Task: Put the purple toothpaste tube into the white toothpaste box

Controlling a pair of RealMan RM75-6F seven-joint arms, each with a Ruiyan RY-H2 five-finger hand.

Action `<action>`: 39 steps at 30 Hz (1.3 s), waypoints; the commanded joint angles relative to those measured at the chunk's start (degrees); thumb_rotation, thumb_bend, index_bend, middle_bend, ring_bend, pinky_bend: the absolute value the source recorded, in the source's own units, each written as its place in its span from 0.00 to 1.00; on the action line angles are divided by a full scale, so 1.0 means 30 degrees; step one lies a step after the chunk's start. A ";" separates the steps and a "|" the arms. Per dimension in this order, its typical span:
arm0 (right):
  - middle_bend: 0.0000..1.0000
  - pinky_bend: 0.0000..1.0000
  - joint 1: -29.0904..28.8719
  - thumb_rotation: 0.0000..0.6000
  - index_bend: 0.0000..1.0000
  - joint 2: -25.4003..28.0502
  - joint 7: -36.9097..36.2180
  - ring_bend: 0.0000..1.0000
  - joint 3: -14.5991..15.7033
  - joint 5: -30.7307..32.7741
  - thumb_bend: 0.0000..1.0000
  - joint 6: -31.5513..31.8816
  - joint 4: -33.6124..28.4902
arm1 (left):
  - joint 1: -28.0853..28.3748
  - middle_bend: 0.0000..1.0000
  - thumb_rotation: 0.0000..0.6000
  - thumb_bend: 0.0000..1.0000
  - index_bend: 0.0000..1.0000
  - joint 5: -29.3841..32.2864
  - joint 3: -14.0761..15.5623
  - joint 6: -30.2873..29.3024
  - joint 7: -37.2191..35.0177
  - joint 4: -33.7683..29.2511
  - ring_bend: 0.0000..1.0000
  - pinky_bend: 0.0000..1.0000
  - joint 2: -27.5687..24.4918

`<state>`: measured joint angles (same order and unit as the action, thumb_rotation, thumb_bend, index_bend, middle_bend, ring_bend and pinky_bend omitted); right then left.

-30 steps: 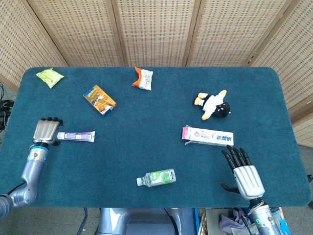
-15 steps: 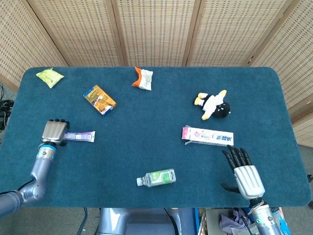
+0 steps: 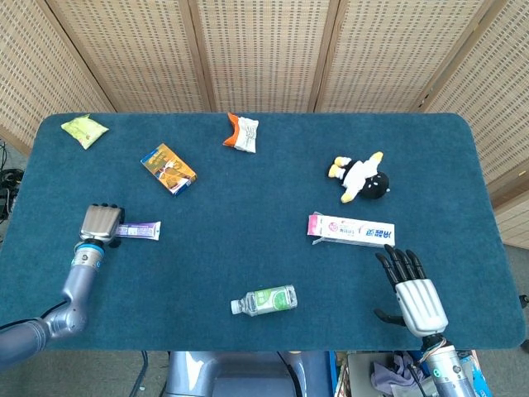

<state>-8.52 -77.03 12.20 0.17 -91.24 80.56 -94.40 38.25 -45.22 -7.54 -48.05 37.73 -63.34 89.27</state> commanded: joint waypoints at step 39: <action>0.00 0.00 -0.4663 1.00 0.00 0.1015 0.2531 0.00 -0.3846 0.4907 0.04 -0.6021 -0.3105 | -0.1157 0.70 1.00 0.27 0.81 -0.8334 -0.0093 -0.5910 -0.4209 -0.6080 0.59 0.55 -0.5136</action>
<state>-19.39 -74.34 17.53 -8.85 -80.50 66.34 -102.40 34.79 -70.03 -7.54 -65.48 24.75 -80.92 74.30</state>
